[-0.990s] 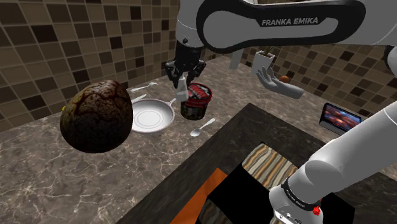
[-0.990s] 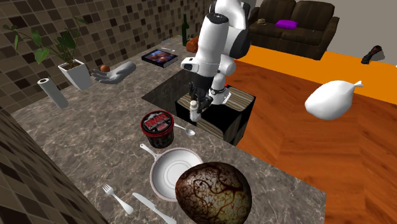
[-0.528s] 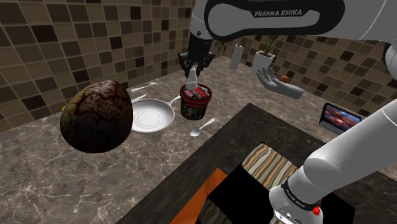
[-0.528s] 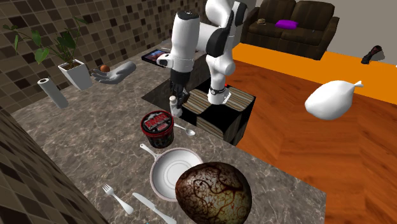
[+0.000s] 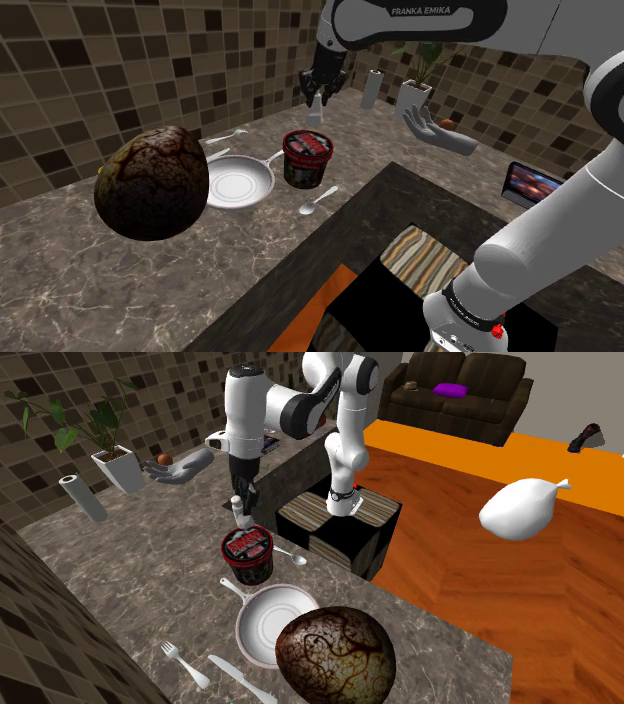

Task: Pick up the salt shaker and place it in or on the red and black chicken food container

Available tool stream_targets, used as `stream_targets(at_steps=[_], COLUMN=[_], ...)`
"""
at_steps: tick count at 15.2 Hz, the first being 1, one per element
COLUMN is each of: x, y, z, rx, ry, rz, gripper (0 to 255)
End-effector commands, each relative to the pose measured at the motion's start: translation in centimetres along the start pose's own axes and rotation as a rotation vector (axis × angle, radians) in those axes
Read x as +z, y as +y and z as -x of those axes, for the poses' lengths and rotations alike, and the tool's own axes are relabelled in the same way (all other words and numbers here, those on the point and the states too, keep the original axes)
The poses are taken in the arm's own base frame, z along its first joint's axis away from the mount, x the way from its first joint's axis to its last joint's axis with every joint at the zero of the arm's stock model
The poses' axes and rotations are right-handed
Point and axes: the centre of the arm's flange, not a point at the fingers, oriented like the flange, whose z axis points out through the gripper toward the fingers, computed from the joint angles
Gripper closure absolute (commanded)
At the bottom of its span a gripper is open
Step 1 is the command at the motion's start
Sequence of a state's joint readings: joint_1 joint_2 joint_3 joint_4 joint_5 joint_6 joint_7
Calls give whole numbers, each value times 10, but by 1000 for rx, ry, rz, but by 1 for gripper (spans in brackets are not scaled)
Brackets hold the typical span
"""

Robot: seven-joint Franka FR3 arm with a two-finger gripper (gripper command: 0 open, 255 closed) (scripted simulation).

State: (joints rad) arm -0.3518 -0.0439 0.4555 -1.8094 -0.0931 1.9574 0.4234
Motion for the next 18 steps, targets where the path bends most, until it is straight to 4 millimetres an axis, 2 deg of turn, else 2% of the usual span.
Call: stream_targets(at_steps=[1,15,18], x=[9,81,81], y=[7,5,5], z=[-4,11,11], rx=[-2,-2,-2], ry=[0,0,0], rz=[0,0,0], gripper=[255,255,255])
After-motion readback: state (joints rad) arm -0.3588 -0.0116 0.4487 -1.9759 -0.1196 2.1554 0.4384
